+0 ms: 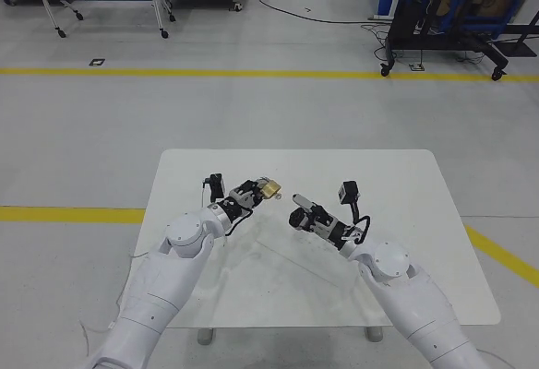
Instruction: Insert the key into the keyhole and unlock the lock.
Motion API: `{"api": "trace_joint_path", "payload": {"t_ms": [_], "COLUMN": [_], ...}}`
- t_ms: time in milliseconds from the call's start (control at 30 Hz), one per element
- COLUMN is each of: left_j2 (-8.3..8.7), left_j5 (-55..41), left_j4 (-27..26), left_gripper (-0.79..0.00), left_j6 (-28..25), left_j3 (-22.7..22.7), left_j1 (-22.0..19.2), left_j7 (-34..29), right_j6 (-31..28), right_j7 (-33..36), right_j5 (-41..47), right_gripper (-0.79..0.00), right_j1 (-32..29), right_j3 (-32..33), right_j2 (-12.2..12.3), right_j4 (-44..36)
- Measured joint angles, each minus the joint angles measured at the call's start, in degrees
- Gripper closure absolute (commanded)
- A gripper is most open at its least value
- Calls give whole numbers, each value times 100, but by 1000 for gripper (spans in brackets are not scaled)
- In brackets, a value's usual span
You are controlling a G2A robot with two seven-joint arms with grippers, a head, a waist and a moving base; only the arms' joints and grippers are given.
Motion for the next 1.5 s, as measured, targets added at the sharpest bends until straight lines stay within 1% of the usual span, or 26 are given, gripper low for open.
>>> {"api": "trace_joint_path", "payload": {"t_ms": [33,100,233,333,367,433,633,700,1000,1267,1500], "left_j2": [2,7,23,24,24,25,26,27,28,26,31], "left_j5": [11,48,343,511,550,624,768,806,937,972,1000], "left_j4": [-20,-47,-129,-209,-230,-272,-354,-368,-424,-489,-541], "left_gripper": [0,0,0,0,0,0,0,0,0,0,0], "left_j6": [-16,-44,-239,-413,-470,-597,-802,-813,-764,-770,-779], "left_j3": [-7,-18,0,36,45,59,82,86,109,118,97], "left_j1": [19,27,67,115,128,157,224,229,247,263,294], "left_j7": [2,-15,46,84,85,89,91,83,52,1,-13], "right_j6": [0,0,214,352,366,374,388,409,348,383,350], "right_j7": [0,0,88,305,356,465,728,754,821,737,759], "right_j5": [0,0,289,615,678,801,1061,1107,1156,1225,1374], "right_gripper": [-606,-372,-326,-252,-209,-169,-160,-172,-175,-151,-111], "right_j1": [0,0,-46,-19,-8,16,63,76,108,184,223], "right_j3": [0,0,-13,-9,-10,-23,-35,-42,-69,-51,-48], "right_j2": [0,0,-14,-27,-30,-40,-59,-66,-91,-116,-144], "right_j4": [0,0,-24,37,61,107,178,194,239,376,483]}}
